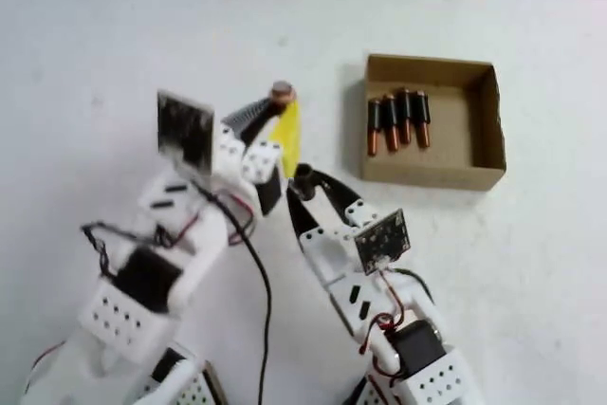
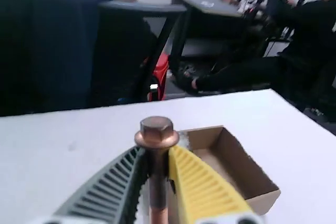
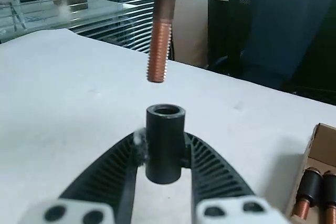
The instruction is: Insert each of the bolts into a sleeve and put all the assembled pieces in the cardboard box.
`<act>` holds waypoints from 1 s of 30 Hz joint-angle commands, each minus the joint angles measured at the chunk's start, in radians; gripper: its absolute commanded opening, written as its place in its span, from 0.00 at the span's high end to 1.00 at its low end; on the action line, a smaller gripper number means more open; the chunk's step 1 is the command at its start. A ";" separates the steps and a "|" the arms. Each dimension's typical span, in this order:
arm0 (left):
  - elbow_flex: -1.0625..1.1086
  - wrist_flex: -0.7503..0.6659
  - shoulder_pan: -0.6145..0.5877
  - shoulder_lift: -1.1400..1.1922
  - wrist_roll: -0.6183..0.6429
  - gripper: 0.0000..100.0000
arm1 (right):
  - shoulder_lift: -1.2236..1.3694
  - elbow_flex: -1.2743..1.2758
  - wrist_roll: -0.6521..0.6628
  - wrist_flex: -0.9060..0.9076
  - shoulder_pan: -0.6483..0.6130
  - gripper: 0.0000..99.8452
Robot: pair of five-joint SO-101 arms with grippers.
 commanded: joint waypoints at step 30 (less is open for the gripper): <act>0.186 -0.117 0.081 -0.148 -0.014 0.98 | -0.012 0.009 -0.005 -0.025 -0.007 0.98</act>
